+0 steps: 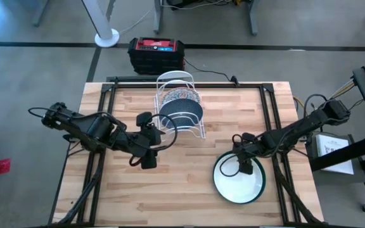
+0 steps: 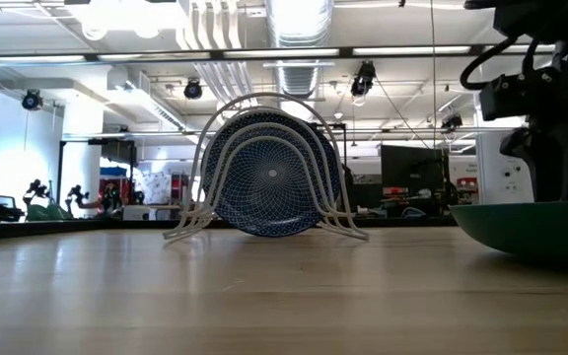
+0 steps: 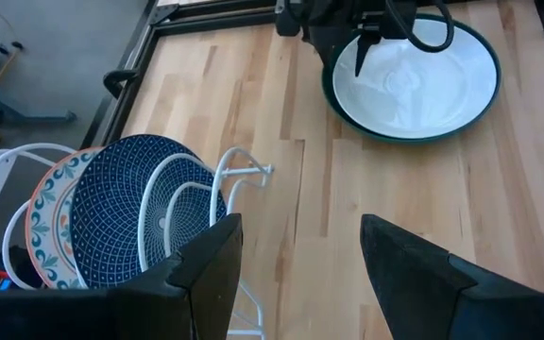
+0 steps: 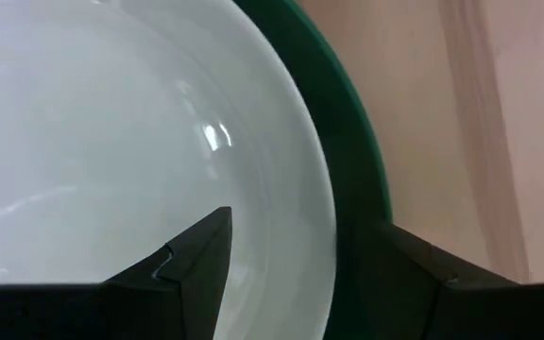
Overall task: Sort dishes
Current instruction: Put the white plate into the dish rack
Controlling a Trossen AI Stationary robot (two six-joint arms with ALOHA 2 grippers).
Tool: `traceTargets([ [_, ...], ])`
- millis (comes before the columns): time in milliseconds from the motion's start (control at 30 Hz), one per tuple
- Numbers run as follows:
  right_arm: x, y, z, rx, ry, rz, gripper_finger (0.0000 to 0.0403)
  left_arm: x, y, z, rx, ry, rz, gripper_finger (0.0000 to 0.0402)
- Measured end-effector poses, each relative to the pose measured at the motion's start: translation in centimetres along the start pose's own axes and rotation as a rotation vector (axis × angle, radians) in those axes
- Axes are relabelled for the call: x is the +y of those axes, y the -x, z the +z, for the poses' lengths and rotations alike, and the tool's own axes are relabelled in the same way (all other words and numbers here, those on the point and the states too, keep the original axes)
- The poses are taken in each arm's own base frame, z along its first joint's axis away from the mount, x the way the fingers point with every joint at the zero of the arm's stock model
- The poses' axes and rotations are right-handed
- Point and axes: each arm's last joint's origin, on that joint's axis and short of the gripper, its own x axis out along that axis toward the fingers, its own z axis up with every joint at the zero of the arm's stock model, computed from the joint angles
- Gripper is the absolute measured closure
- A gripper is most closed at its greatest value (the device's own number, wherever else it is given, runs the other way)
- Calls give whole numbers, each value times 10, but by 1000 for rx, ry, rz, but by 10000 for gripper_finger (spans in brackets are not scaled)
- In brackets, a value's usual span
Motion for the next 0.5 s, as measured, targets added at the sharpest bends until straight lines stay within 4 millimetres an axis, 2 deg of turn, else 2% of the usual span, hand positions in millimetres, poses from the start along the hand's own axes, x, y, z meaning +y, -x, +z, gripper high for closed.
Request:
traceTargets([
  [267,0,-5,-2,-9,-3,26,210,0,0,0,0,0,0,196],
  [500,-2,-12,-7,-19,-4,37,276,0,0,0,-3,1,10,196],
])
